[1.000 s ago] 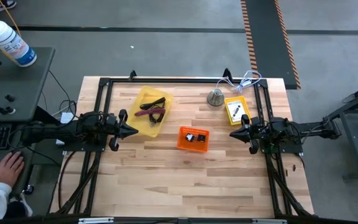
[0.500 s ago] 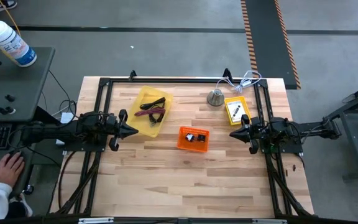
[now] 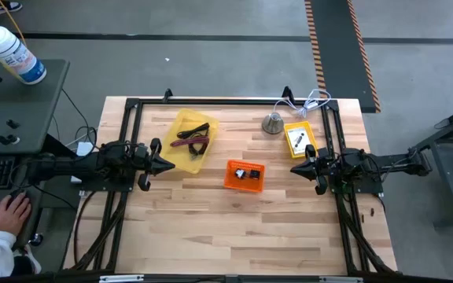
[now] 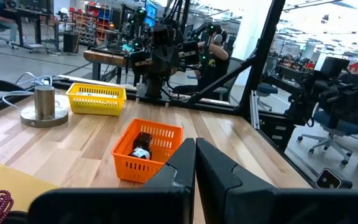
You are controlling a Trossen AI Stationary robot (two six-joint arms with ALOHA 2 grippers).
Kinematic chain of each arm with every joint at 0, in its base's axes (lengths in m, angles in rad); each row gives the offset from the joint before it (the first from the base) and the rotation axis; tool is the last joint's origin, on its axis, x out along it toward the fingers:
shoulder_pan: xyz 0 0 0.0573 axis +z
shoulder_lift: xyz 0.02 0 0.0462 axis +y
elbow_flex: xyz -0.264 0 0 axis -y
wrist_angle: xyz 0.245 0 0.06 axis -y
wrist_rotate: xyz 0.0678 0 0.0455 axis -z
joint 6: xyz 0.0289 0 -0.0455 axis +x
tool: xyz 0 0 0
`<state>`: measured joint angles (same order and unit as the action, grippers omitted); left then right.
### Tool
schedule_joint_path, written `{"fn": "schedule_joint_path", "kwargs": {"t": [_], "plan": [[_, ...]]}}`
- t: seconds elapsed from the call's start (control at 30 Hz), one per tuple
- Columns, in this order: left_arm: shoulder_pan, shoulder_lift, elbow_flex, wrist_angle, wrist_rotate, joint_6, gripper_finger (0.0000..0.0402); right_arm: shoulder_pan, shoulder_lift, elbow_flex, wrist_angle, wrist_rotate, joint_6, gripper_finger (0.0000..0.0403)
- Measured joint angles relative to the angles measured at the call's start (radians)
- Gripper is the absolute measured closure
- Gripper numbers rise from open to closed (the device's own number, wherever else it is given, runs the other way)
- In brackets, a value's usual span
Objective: Pick and place items into bin
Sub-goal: Return to Home Position
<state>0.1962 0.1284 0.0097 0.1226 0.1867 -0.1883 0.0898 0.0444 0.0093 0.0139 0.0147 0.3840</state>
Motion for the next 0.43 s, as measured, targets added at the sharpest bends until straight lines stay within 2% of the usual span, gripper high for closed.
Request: {"fn": "schedule_joint_path", "kwargs": {"t": [0.43], "plan": [[0.0,0.0,0.0,0.0,0.0,0.0,0.0401,0.0,0.0,0.0,0.0,0.0,0.0,0.0398]]}}
